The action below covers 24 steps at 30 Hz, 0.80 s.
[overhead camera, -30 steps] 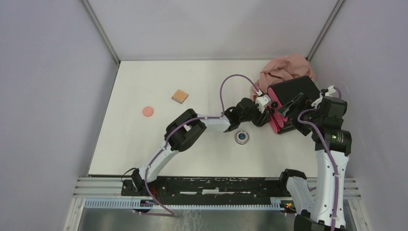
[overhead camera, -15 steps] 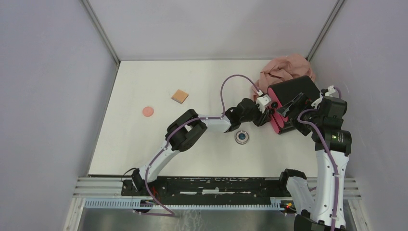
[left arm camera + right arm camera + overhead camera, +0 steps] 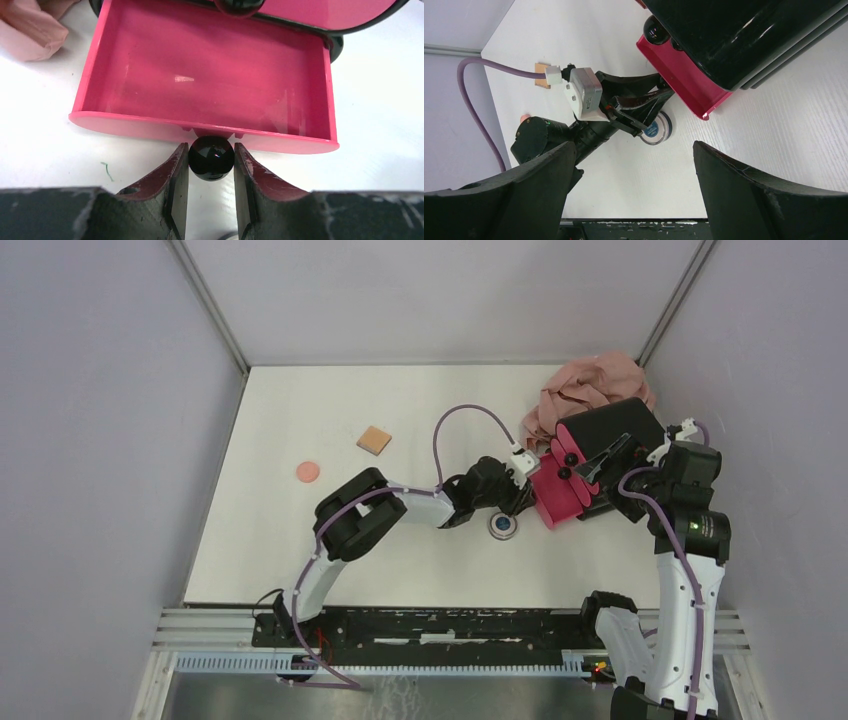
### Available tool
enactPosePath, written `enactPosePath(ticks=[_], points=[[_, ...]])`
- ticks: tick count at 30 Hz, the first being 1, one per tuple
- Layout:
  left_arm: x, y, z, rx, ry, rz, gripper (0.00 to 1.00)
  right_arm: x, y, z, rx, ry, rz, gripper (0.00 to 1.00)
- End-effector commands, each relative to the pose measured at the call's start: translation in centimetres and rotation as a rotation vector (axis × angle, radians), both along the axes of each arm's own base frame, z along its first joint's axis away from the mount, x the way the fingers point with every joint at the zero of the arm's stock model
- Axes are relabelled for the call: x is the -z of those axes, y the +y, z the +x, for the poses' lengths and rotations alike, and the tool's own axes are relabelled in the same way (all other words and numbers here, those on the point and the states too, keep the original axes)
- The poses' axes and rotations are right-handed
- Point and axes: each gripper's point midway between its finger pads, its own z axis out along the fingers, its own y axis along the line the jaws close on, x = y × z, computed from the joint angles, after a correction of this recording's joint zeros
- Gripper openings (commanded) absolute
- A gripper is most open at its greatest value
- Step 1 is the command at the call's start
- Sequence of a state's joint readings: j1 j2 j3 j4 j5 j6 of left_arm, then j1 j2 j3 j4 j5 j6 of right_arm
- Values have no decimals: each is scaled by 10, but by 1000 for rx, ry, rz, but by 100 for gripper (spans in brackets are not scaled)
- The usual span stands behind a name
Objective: Organize the makeup
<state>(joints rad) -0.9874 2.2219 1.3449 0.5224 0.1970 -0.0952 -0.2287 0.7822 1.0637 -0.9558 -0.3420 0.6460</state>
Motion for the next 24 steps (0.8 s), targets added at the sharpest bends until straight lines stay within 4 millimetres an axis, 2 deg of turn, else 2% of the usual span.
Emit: enactPosePath(ticks=[1, 4, 20, 24], points=[[-44, 1, -3, 16, -101, -71, 14, -4, 3, 3, -24, -36, -3, 94], [-45, 5, -4, 25, -117, -47, 15, -4, 4, 3, -26, -38, 6, 94], [-25, 34, -12, 6, -89, 70, 18, -4, 6, 2, -33, -41, 9, 94], [-22, 37, -14, 4, -70, 84, 28, -4, 6, 2, -34, -42, 11, 94]])
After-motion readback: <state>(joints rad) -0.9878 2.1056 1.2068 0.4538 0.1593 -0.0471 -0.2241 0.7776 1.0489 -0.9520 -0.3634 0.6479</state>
